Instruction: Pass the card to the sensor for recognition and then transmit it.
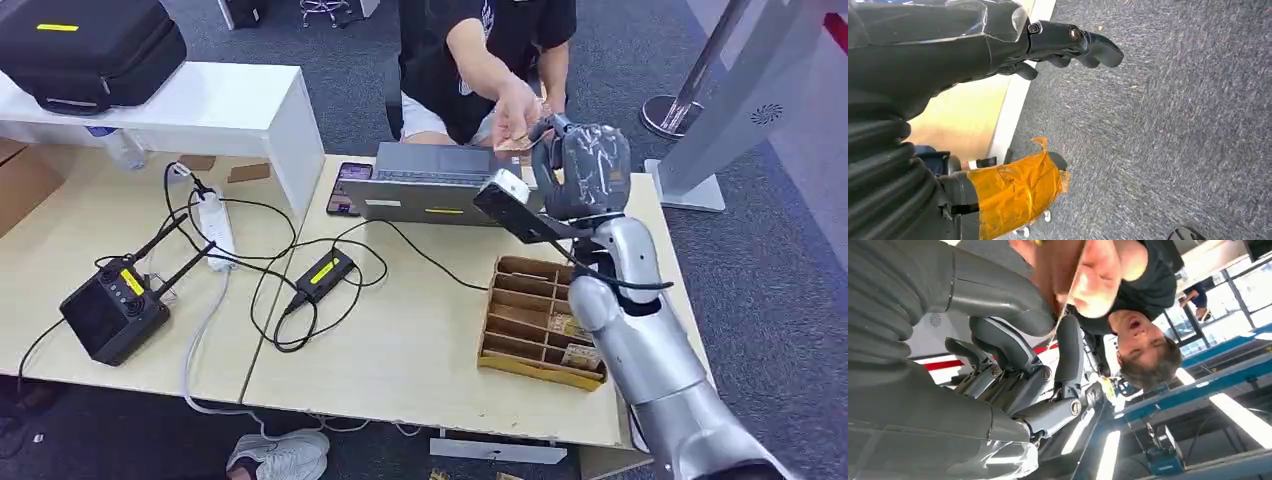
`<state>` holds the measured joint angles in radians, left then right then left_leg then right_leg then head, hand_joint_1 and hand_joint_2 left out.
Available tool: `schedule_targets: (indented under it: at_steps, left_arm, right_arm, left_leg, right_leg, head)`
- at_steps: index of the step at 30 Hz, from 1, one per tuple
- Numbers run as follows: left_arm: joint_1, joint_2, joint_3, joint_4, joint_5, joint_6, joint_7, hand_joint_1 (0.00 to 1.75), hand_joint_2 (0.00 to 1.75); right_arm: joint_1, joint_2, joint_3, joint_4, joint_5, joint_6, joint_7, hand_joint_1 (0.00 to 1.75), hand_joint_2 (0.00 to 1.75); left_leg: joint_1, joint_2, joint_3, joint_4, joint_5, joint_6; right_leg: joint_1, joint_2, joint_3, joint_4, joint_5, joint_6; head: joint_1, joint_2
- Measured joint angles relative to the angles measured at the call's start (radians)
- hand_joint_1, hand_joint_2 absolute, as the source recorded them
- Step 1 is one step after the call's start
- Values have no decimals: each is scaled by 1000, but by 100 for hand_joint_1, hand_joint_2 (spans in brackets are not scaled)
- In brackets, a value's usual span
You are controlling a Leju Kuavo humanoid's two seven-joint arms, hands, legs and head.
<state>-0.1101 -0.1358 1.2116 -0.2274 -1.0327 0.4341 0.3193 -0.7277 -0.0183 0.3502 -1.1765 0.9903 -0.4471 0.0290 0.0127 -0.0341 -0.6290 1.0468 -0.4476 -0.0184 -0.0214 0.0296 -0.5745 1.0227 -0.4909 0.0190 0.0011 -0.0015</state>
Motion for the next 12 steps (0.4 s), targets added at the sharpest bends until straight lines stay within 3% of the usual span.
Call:
schedule_targets:
  at_steps: [5, 6, 9, 12]
  left_arm:
    - [1, 1, -11, 0, -14, -3, -6, 0, 175]
    - [1, 1, -14, 0, -15, -3, -8, 0, 175]
    - [1, 1, -18, 0, -16, -3, -8, 0, 175]
    - [1, 1, -18, 0, -7, 0, -9, 0, 175]
  right_arm:
    - [-58, 20, 12, 81, -10, 15, 35, 175, 175]
    - [-70, 24, 13, 94, -13, 18, 38, 0, 175]
    - [-92, 43, 15, 145, -69, 38, 11, 0, 175]
    - [-90, 57, 13, 165, -267, 152, -65, 0, 175]
  left_leg:
    - [0, 0, -1, 0, 0, 0]
    - [0, 0, -1, 0, 0, 0]
    - [0, 0, -1, 0, 0, 0]
    - [0, 0, -1, 0, 0, 0]
  right_leg:
    - [0, 0, -1, 0, 0, 0]
    - [0, 0, -1, 0, 0, 0]
    - [0, 0, -1, 0, 0, 0]
    - [0, 0, -1, 0, 0, 0]
  head:
    - [0, 0]
    - [0, 0]
    - [0, 0]
    - [0, 0]
